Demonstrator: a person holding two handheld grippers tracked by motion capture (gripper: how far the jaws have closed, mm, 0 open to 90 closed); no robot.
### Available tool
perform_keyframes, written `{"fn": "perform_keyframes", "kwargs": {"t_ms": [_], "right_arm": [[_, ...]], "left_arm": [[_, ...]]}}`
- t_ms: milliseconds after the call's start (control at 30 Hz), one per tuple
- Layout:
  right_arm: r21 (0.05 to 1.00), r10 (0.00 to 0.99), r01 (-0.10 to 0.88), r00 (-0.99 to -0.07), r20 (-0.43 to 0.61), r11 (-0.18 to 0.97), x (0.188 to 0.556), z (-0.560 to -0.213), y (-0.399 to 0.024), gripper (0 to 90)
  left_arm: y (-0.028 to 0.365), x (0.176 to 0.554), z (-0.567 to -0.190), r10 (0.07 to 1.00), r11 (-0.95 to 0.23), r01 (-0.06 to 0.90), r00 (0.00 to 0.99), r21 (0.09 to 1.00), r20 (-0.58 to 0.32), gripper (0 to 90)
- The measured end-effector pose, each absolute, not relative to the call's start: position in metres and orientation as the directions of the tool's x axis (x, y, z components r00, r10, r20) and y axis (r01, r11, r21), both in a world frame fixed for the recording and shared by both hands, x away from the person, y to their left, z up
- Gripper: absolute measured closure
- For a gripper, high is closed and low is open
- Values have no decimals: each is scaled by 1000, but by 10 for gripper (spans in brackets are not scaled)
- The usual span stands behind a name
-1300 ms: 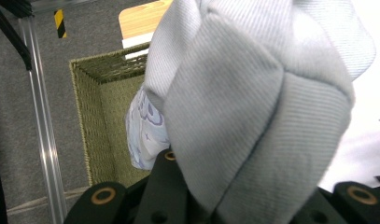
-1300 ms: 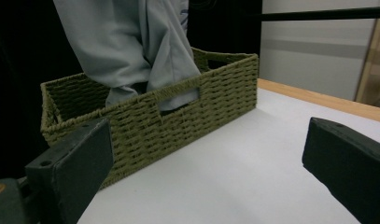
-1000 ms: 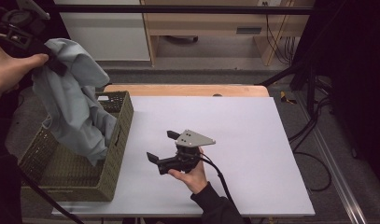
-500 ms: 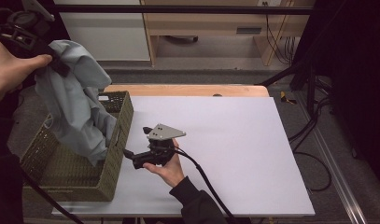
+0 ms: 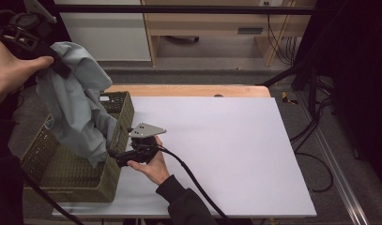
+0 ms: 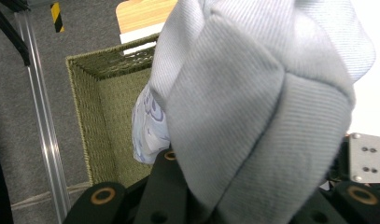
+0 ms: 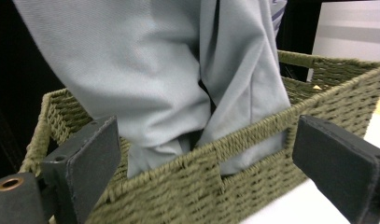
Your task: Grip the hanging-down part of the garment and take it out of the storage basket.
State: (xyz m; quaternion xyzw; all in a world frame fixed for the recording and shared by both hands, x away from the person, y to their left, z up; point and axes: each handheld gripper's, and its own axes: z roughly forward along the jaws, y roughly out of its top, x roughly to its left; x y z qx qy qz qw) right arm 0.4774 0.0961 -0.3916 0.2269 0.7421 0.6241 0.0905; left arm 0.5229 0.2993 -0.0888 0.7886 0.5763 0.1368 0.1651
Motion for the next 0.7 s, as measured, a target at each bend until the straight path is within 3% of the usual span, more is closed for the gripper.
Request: {"fn": "perform_keyframes", "kwargs": {"t_ms": [700], "right_arm": [[954, 447, 255, -880, 162, 157, 496, -402, 142, 116]], "left_arm": [[299, 523, -87, 954, -286, 862, 296, 418, 41, 800]]}}
